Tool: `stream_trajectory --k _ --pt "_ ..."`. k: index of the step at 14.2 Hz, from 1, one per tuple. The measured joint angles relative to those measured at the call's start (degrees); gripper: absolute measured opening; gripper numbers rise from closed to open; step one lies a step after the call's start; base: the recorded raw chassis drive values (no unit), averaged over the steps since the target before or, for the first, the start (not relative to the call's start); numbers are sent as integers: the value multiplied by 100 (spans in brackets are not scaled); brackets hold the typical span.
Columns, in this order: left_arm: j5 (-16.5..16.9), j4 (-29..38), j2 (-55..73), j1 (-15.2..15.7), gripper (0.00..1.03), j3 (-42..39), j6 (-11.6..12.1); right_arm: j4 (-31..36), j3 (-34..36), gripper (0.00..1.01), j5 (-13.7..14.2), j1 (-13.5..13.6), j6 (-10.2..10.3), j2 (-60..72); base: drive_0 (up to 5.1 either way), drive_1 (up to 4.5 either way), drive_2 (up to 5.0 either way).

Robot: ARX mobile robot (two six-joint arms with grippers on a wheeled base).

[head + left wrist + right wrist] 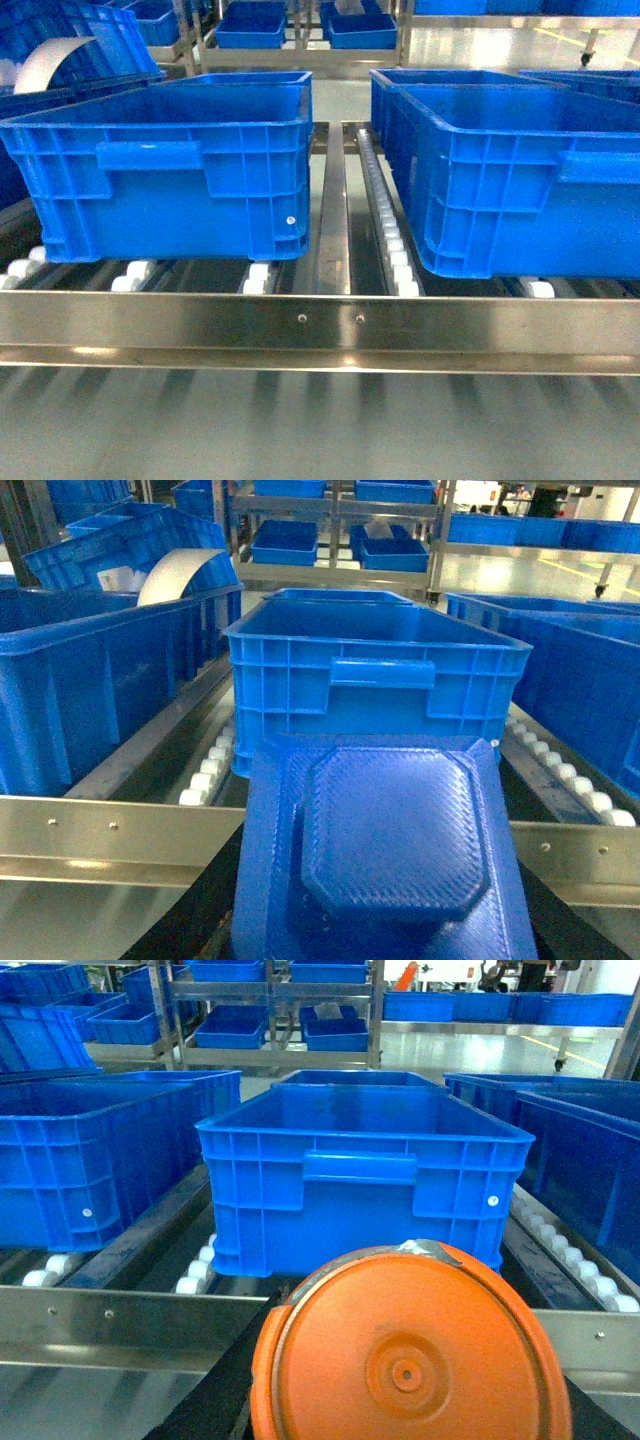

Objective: Sort blue parts and orange caps into right shelf containers

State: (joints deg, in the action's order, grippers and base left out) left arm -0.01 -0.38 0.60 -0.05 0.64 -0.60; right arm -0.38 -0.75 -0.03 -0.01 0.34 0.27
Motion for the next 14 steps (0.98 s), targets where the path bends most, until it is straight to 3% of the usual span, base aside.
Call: stream_trajectory --k 14 --pt "-2 -2 0 0 41 0 0 2 0 43 0 0 0 0 0 0 0"
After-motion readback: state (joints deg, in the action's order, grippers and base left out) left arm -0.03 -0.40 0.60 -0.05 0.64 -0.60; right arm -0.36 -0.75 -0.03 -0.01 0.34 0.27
